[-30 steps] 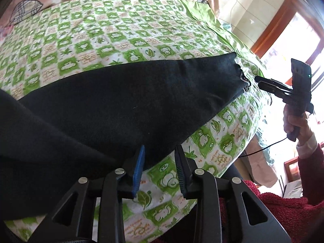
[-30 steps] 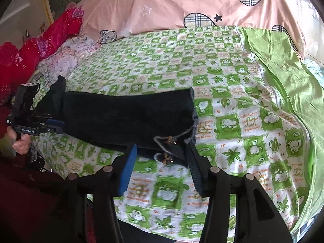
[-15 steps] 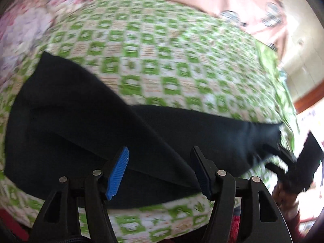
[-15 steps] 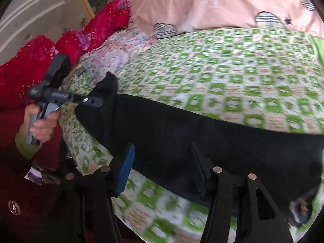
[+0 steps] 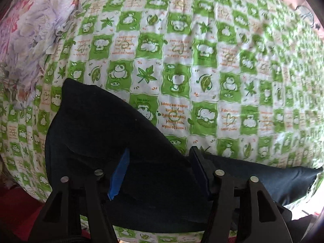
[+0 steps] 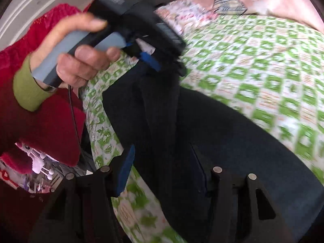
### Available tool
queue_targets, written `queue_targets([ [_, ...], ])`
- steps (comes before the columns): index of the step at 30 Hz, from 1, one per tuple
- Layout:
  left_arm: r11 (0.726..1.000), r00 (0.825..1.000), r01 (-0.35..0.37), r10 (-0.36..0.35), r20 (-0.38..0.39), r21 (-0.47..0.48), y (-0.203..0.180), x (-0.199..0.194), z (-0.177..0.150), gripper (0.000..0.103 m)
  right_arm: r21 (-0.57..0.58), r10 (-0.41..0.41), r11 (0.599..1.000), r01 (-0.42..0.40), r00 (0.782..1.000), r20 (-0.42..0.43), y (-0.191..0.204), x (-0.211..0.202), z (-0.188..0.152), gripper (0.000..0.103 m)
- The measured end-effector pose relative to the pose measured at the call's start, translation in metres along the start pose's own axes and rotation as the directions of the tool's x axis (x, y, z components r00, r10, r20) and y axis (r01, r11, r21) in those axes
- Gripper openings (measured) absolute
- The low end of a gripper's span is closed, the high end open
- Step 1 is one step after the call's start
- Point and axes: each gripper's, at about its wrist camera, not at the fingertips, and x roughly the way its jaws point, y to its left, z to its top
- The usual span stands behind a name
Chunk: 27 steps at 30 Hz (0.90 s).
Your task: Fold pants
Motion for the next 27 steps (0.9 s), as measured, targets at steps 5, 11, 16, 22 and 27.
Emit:
queue_targets([
  [5, 0.999, 0.999, 0.034, -0.034, 0.038, 0.013, 0.004, 0.004, -0.01, 0.011, 0.03, -0.006, 1.0, 0.007, 0.999, -0.032, -0.005, 0.02, 0.003, 0.014],
  [11, 0.986, 0.961, 0.164, -0.153, 0.23, -0.028, 0.037, -0.033, -0.067, 0.005, -0.009, -0.004, 1.0, 0.004, 1.0, 0.021, 0.003, 0.002, 0.005, 0.009],
  [16, 0.938, 0.867, 0.335, -0.272, 0.418, -0.085, 0.073, -0.065, -0.125, 0.004, -0.104, -0.033, 0.994, 0.037, 0.999, 0.041, 0.02, -0.008, 0.011, 0.009],
  [22, 0.872, 0.767, 0.47, -0.326, 0.553, -0.139, 0.108, -0.061, -0.181, 0.004, -0.214, -0.088, 0.973, 0.091, 0.996, 0.023, 0.039, -0.007, 0.009, 0.009],
  [27, 0.805, 0.716, 0.564, -0.364, 0.596, -0.185, 0.13, -0.036, -0.211, 0.004, -0.268, -0.123, 0.956, 0.116, 0.992, -0.008, 0.049, 0.0, 0.002, 0.009],
])
